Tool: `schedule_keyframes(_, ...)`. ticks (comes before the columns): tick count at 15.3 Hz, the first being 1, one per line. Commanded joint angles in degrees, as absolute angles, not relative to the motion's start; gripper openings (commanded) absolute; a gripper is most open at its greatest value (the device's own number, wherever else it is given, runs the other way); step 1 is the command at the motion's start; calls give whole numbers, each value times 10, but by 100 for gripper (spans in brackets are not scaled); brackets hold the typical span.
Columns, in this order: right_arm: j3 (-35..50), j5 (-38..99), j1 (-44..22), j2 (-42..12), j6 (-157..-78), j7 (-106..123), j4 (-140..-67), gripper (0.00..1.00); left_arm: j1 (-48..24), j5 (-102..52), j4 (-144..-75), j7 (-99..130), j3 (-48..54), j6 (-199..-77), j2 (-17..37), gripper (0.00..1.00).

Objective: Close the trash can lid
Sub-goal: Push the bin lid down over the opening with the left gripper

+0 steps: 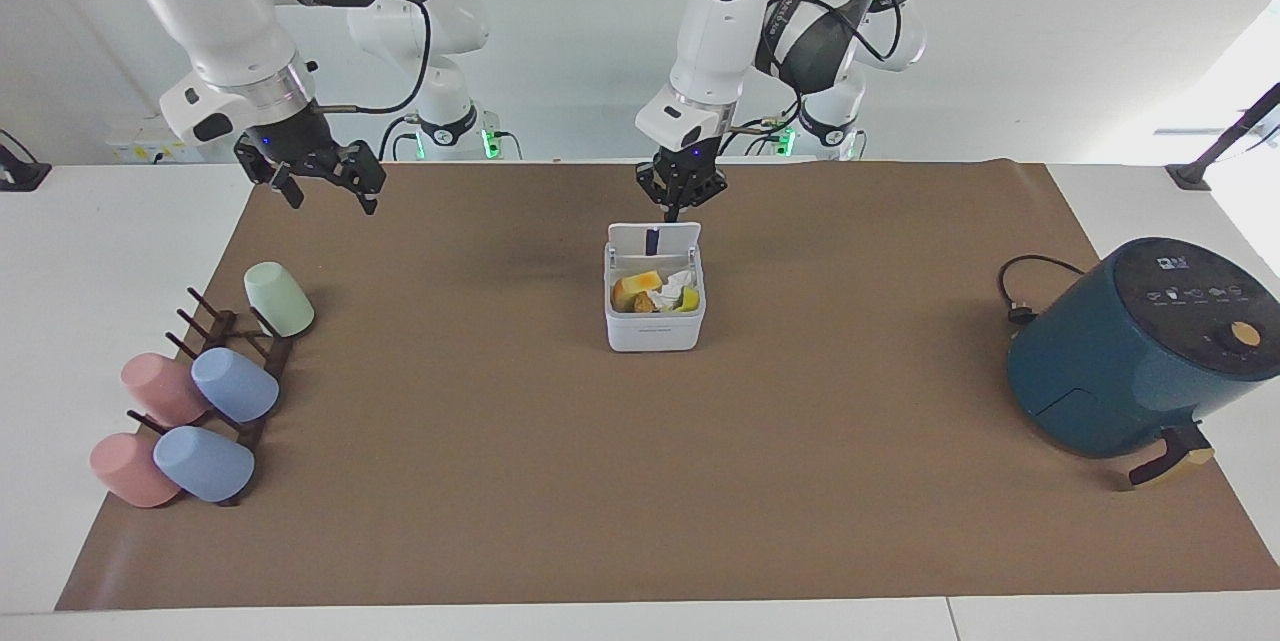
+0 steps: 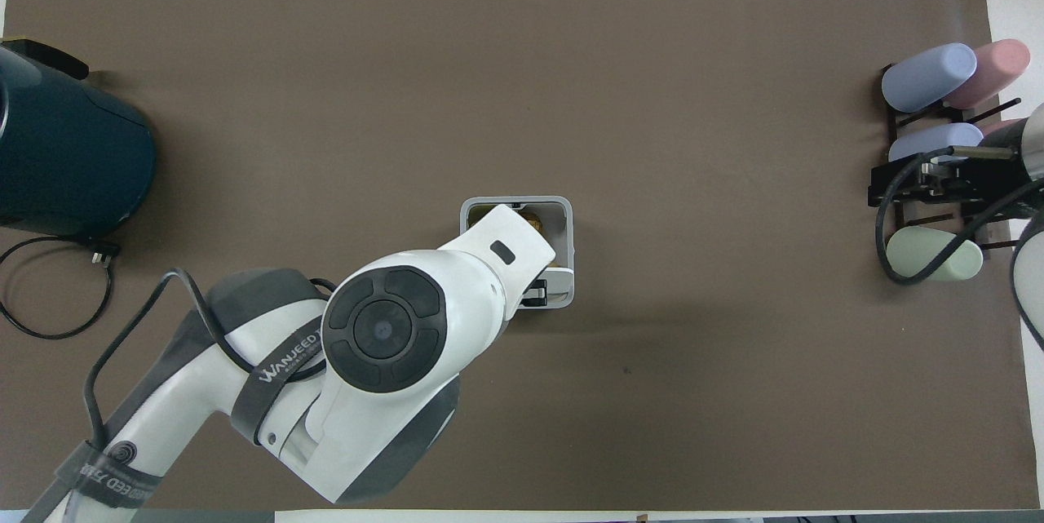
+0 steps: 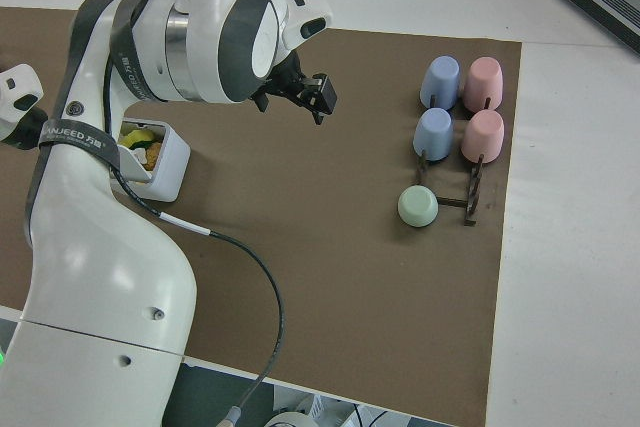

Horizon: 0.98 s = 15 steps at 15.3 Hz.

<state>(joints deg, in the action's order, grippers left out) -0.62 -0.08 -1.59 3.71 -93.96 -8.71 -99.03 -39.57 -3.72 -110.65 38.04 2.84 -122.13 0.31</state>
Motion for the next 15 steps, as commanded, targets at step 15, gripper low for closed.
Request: schedule_keyframes(15,-4,-3,-9,38,-932,-78,-989,100,-349,-51,-1070,376,29,-1338,126,0)
